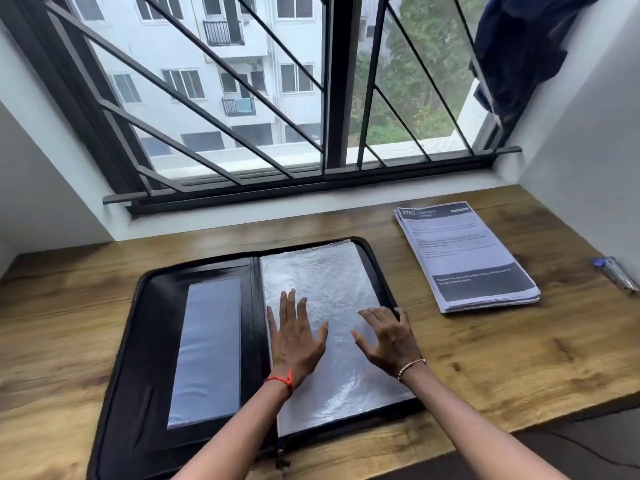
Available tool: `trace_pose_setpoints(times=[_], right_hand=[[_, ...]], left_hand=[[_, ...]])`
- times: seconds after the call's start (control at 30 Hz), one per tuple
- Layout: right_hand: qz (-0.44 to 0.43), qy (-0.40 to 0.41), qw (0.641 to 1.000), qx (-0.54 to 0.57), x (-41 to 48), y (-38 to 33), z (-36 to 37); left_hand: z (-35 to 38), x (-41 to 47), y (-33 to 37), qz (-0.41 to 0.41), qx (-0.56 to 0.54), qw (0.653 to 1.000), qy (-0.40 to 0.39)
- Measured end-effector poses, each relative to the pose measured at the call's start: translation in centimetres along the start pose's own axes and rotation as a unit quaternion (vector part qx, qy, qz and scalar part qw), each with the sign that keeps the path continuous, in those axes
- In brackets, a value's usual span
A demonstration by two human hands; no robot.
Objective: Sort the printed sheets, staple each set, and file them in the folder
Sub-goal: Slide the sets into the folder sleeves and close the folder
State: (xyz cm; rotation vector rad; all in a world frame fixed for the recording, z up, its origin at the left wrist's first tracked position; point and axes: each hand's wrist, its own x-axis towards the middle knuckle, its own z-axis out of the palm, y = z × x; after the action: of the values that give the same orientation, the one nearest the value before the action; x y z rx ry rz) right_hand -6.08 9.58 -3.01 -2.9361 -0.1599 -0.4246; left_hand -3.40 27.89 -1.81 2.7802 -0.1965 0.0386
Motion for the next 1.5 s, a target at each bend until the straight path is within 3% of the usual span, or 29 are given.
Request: trace_pose_setpoints(times=[0.33,0.67,1.17,1.5], right_hand=[[0.080,-0.002,0.997,-0.018,1.1,4.7,-2.7],[0.107,0.045,0.993,-0.010,1.8,14.3,-5.5],[0.224,-0.076,0.971,0.041,6.2,28.4,-5.3],[0.198,-0.174,0.964,0.038,6.8,32.1,-2.9]], left_hand=[[0.5,3.2,5.3,0.071,-0.084,0.993,-0.036],[2.6,6.6,14.0,0.122,-0.162,0.976,-0.079],[7.0,12.5,23.2,0.049,-0.219,0.971,-0.083],[9.6,15.6,24.6,-0.037,-0.160,0.982,-0.096]])
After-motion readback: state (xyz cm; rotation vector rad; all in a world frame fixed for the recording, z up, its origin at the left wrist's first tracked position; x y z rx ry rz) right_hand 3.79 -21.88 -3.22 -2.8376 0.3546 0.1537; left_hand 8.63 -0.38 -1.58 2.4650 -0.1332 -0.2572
